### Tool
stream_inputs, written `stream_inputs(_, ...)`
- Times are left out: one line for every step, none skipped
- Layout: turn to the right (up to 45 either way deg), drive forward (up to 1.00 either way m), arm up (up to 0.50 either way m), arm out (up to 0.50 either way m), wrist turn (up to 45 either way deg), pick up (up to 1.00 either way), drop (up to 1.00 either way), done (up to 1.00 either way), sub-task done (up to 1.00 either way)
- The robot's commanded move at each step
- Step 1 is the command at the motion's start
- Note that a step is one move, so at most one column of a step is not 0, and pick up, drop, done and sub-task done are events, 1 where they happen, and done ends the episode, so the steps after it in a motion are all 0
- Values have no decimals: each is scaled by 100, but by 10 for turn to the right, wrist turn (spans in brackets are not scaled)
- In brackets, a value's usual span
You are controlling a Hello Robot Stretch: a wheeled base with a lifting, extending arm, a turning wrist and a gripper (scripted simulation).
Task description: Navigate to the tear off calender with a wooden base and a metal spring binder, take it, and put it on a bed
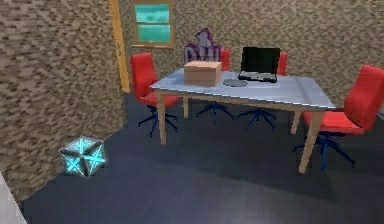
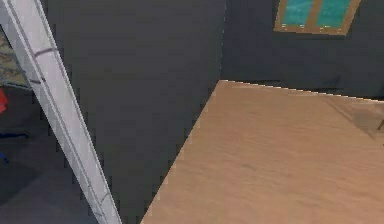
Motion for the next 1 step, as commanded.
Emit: stream_inputs(0, 30, 0, 0, 0, 0, 0, 0, 0)
